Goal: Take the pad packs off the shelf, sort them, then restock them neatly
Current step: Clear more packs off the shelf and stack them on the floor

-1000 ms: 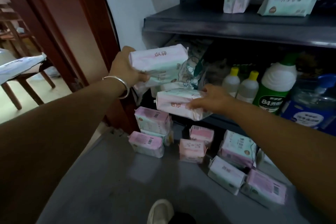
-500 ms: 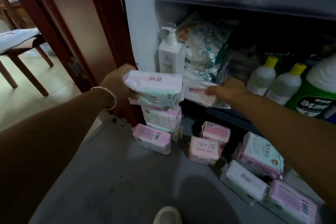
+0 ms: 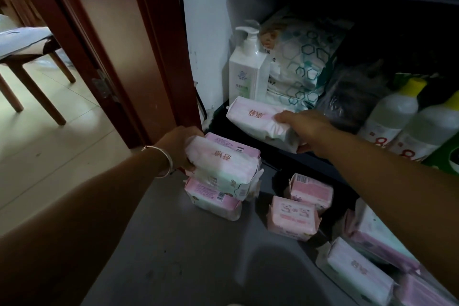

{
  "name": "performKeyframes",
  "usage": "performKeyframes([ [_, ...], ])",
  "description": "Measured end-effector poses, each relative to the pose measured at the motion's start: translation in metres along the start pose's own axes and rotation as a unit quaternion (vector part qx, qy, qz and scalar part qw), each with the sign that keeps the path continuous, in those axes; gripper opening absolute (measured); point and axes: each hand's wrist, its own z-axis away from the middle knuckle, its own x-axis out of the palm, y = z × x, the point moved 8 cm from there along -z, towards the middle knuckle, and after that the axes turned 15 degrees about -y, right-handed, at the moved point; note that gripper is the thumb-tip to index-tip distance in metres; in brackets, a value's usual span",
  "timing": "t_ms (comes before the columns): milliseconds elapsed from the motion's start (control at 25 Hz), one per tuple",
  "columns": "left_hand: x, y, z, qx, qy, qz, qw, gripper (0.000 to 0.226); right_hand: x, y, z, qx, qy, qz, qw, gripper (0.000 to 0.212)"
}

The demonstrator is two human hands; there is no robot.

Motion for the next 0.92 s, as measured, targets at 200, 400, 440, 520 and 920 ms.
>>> performKeyframes([
  [200, 0.021, -0.018, -0.02, -0.02, 0.025, 0.019, 0.999, 0.069, 0.012, 0.003, -0.021, -0.009, -0.015, -0.013, 1.0, 0.035],
  [400, 0.033, -0.011, -0.023, -0.087, 0.003, -0.128, 0.988, 0.075, 0.023, 0.01, -0.048, 0.0, -0.03, -0.061, 0.998, 0.048],
  [440, 0.034, -0.009, -0.023, -0.096, -0.014, -0.183, 0.978, 0.079, 0.025, 0.01, -0.052, 0.0, -0.031, -0.067, 0.997, 0.047],
  [520, 0.033, -0.001, -0.024, -0.092, -0.039, -0.262, 0.96, 0.088, 0.026, 0.009, -0.06, -0.002, -0.029, -0.075, 0.997, 0.046],
  [920, 0.053, 0.024, -0.045, -0.025, -0.194, -0.361, 0.912, 0.117, 0.024, 0.009, -0.068, -0.018, -0.013, -0.09, 0.996, 0.046],
])
